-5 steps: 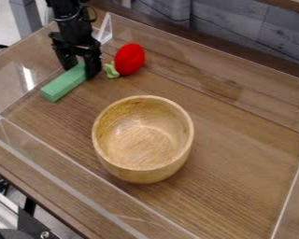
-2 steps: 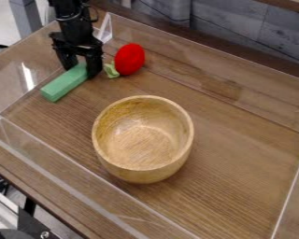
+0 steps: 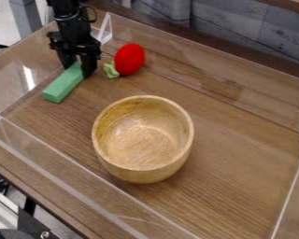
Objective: Put the green stick in the brown bowl
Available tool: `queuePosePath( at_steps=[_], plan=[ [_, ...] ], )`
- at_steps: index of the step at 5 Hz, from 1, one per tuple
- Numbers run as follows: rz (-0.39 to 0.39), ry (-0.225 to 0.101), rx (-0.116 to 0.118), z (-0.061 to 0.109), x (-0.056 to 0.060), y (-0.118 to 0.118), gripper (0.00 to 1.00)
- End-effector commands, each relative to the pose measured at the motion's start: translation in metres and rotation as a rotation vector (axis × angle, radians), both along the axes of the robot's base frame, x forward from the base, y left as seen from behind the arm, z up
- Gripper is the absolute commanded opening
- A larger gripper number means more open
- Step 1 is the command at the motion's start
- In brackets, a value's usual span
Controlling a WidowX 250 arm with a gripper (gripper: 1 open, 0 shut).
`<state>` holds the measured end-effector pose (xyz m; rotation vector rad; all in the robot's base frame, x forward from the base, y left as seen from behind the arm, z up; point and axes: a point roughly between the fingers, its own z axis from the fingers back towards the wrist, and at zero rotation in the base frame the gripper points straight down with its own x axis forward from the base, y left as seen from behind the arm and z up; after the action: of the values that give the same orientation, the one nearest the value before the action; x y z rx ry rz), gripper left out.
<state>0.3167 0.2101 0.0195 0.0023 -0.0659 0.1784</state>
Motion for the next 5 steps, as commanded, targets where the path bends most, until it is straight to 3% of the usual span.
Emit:
queuePosePath(
  at_steps=[1, 5],
  plan=[
    [0.039, -0.027, 0.02, 0.022, -0.005, 0.005, 0.0],
    [0.104, -0.051, 0.006, 0.057, -0.016, 0.001, 0.0]
  ],
)
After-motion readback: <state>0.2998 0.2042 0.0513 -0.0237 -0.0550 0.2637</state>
